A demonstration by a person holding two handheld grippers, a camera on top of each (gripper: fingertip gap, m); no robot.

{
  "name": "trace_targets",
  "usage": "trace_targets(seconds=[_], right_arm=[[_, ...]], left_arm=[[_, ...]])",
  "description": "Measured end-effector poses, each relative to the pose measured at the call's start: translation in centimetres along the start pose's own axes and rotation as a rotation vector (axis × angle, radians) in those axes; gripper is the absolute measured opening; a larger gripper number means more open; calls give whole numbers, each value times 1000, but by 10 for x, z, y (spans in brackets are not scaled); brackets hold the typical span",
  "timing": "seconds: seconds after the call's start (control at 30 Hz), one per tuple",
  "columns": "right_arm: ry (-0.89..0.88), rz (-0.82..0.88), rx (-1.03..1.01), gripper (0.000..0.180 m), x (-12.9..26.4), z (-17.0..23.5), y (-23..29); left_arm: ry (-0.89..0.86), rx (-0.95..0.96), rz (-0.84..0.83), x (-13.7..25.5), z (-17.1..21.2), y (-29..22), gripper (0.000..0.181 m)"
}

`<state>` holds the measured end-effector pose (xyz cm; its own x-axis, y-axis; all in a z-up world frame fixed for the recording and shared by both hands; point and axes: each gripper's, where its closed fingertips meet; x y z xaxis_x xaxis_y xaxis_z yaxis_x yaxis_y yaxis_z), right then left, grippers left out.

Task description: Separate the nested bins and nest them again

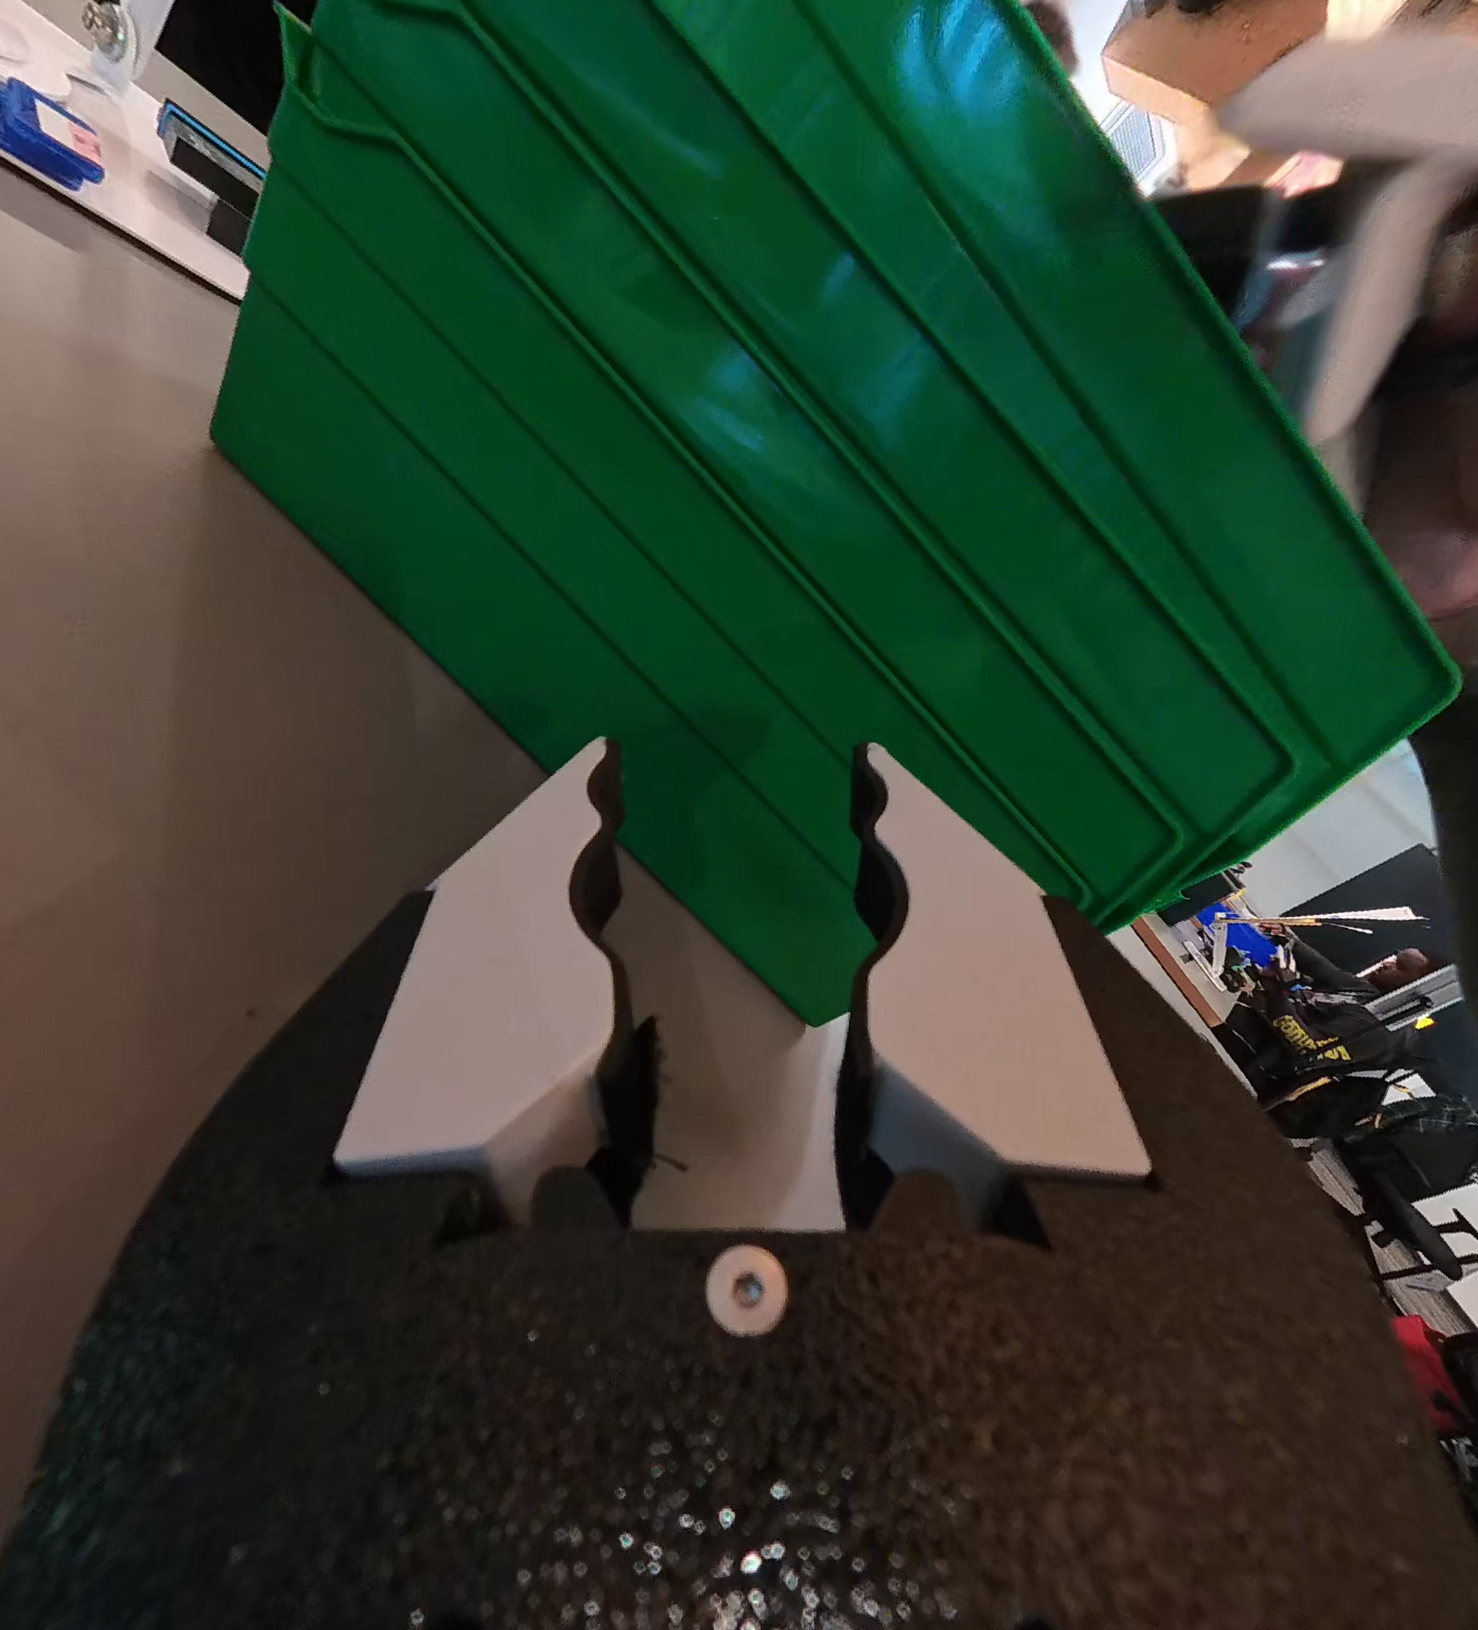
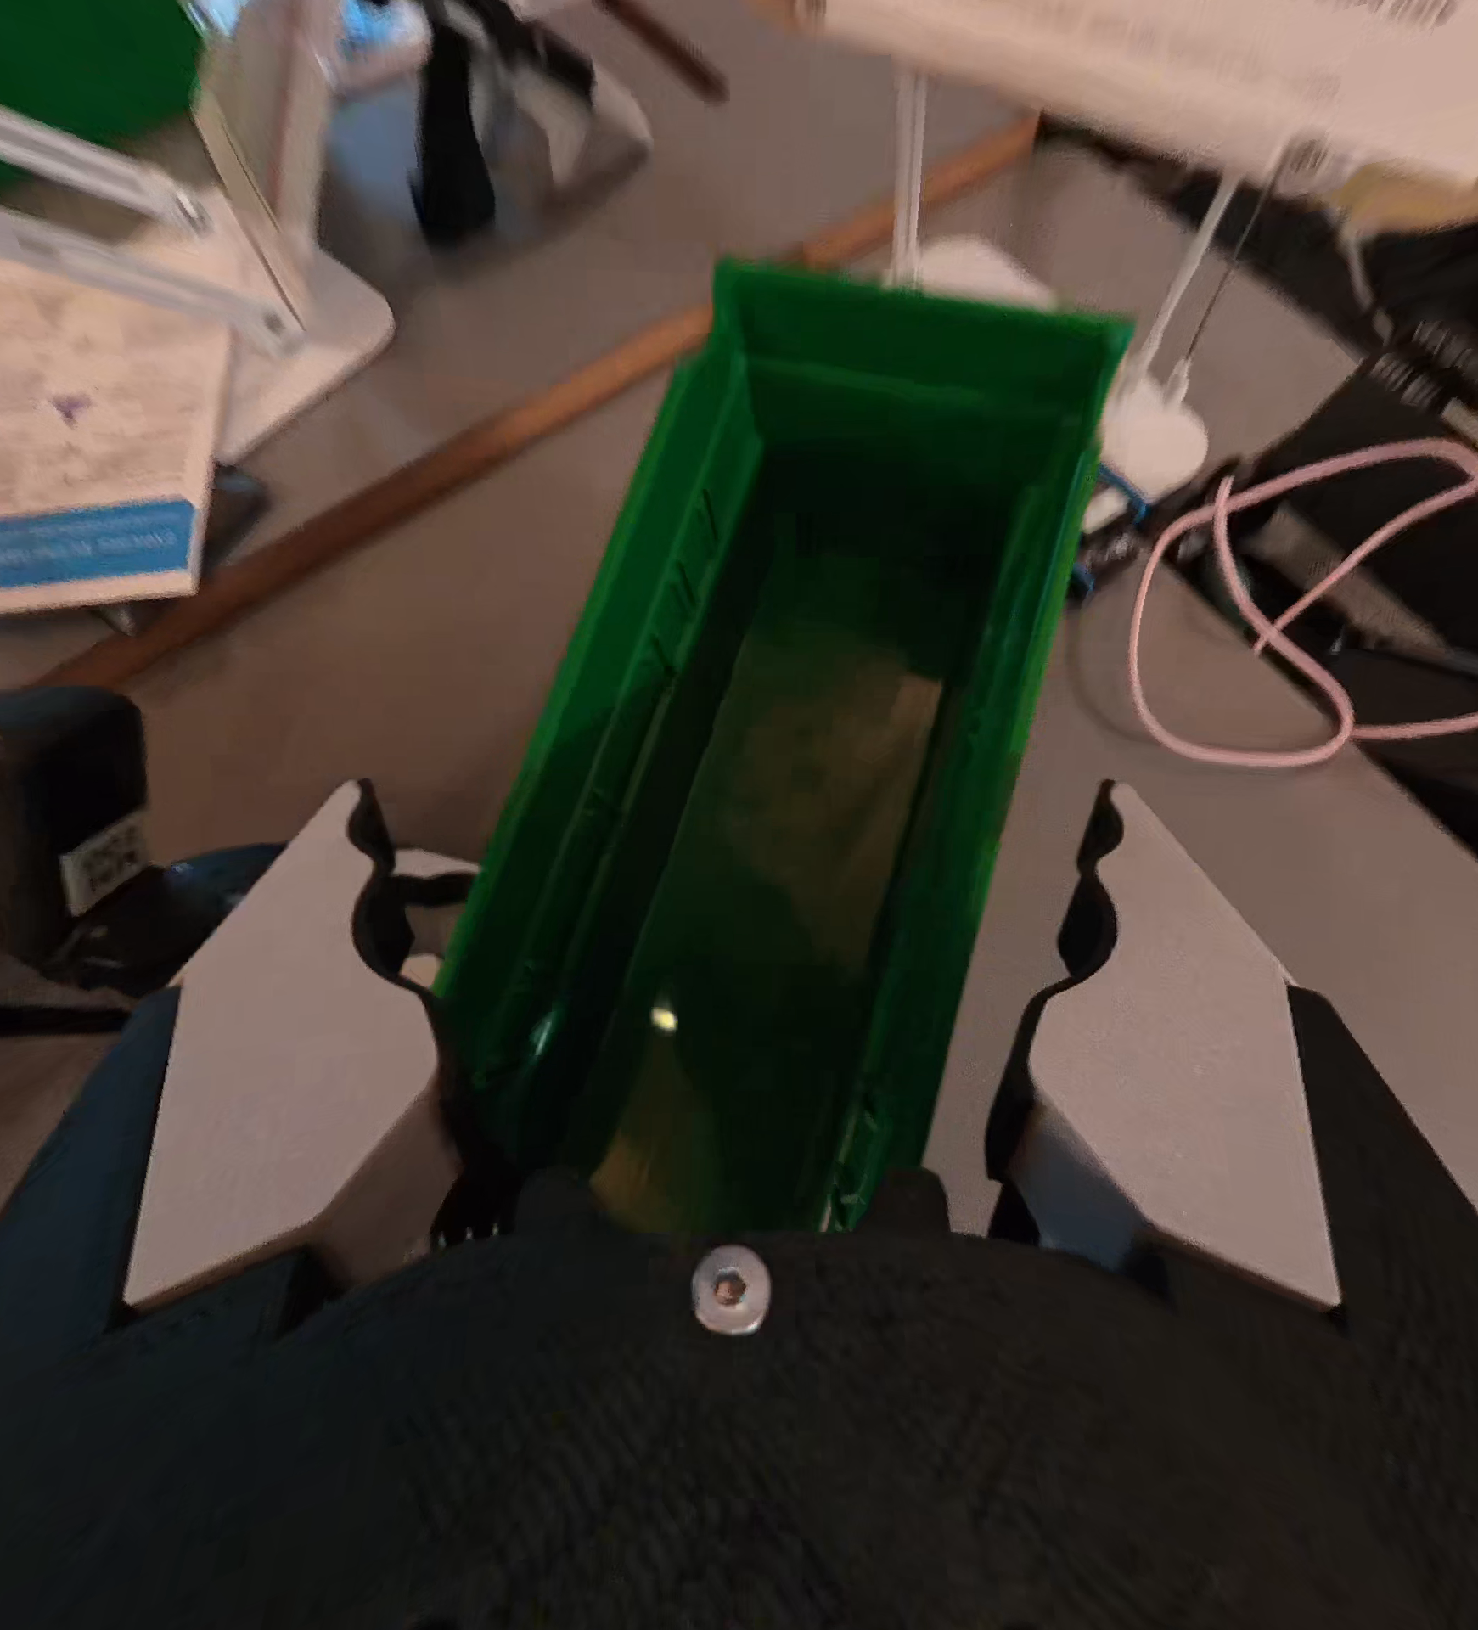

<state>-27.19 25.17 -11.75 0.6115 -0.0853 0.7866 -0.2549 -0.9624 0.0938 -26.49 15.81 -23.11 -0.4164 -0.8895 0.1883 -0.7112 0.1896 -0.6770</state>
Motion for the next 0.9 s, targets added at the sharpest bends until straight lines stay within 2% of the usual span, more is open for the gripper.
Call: trace_targets(seconds=[0.07,0.2,0.27,0.33,0.37,0.6,0.73,0.9], right_arm=[[-130,-32,21,160,23,-15,4],[-474,-22,68,159,90,-28,-3],[-634,45,81,149,122,-13,-21],[-755,105,90,131,145,19,-43],[-806,133,90,129,153,37,-55],[-853,458,-24,124,174,180,-189],[-918,589,-82,122,186,249,-236],[-887,662,-85,117,179,275,-257]], left_arm=[[2,0,-3,0,0,0,50],[-2,-5,-17,-1,0,2,53],[-14,-11,-29,0,-1,3,56],[-31,-18,-46,1,-3,4,58],[-38,-20,-56,2,-4,6,58],[-64,-57,-147,3,-7,13,58],[-124,-67,-186,10,-14,16,58],[-185,-55,-238,18,-20,22,58]])
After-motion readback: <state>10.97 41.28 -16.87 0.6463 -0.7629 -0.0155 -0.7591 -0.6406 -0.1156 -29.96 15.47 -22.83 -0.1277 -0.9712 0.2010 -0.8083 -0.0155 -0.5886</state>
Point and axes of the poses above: each gripper's, where its closed fingertips meet, x back along the fingers, z out of its underside, y = z × x across the jaws, and after that the axes turned 12 degrees about y, right-handed
